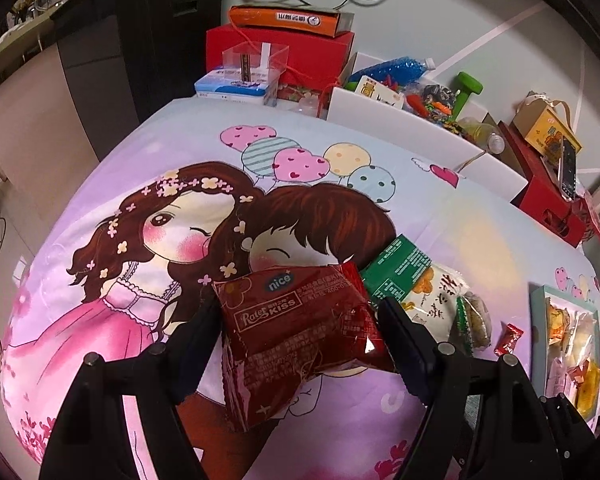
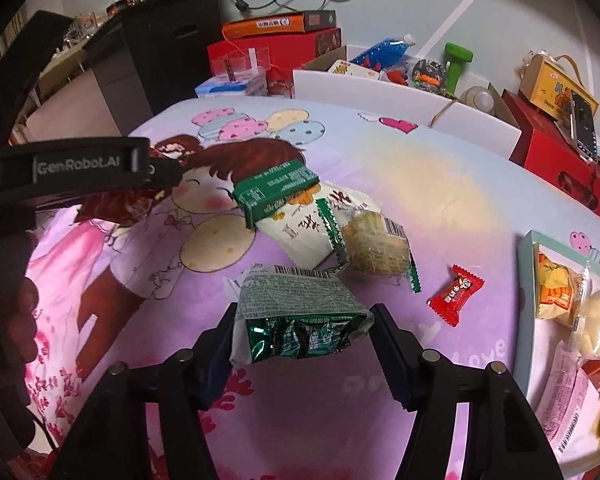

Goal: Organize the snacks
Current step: 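Carry the red pack and green pack over the tray with both grippers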

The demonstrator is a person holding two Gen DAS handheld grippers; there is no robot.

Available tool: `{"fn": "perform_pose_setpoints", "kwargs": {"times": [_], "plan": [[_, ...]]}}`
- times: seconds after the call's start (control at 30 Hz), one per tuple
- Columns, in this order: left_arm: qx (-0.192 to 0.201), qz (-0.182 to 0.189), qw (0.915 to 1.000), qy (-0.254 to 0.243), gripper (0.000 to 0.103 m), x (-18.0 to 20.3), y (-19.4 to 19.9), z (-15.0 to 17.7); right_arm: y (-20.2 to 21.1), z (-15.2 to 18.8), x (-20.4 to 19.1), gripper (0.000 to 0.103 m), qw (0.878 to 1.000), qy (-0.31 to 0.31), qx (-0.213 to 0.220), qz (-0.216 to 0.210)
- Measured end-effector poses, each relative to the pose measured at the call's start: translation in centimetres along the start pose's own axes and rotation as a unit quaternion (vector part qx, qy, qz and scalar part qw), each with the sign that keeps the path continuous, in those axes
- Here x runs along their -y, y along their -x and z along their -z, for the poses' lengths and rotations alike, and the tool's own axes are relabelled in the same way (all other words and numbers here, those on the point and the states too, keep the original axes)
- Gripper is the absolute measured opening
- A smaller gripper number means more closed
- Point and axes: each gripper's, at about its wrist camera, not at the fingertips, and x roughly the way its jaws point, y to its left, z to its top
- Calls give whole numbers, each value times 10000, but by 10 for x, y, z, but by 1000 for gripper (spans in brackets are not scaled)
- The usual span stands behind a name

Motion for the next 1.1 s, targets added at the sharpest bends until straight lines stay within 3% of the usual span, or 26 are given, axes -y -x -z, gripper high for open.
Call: {"fn": "perform_pose_setpoints", "kwargs": {"times": [0.3,0.5,0.83,1.1], "plan": [[224,8,9997,-59,80,4,18,-2,32,-3,2,66,9995,-112,302,-32],[416,79,9989,-199,80,17,33,-2,43,-2,16,66,9987,-293,329,237],[686,285,9952,-639,80,57,56,1,70,5,75,66,9903,-1010,451,836],[717,454,9897,-1156,80,99,61,11,102,19,139,66,9734,-1760,605,1336]]}}
